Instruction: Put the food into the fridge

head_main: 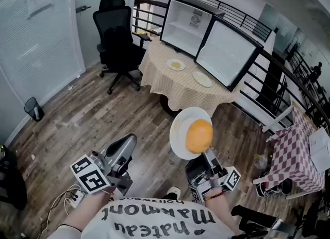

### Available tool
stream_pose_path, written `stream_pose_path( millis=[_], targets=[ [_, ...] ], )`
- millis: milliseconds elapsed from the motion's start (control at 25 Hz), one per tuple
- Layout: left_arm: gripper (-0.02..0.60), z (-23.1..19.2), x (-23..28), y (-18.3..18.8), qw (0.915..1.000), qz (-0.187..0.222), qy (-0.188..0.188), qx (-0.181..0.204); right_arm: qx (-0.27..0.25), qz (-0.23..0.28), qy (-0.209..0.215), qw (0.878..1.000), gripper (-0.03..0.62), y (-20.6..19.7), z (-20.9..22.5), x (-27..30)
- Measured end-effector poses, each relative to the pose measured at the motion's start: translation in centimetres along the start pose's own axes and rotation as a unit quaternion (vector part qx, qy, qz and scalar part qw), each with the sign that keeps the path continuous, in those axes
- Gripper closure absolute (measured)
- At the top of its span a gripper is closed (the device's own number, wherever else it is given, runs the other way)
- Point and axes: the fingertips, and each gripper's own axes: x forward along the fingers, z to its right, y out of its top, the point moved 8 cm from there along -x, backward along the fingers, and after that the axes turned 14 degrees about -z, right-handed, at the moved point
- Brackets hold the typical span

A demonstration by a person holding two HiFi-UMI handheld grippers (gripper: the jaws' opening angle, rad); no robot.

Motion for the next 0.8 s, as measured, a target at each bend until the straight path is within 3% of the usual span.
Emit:
stream_pose_path(
  millis=[320,520,680,800],
  targets=[
    [0.578,-2.3,4.4,2.9,0.9985,-0.033,0.004,0.045,0.048,-0.003,-0.016,0.999,0.571,1.0,3.1,2.4],
    [0.578,-5.2,6.5,5.8,0.993,-0.039,0.052,0.099,0.051,-0.024,-0.032,0.998,0.569,3.9,6.5,7.3],
    [0.578,-9.3,8.3,8.6,0.9909,-0.039,0.074,0.106,0.059,-0.047,-0.04,0.996,0.569,7.4,10.0,12.2],
    [0.578,-12.3,10.3,11.5,0.994,-0.013,0.067,0.086,0.059,-0.062,-0.035,0.996,0.569,10.6,12.4,16.3]
  ],
)
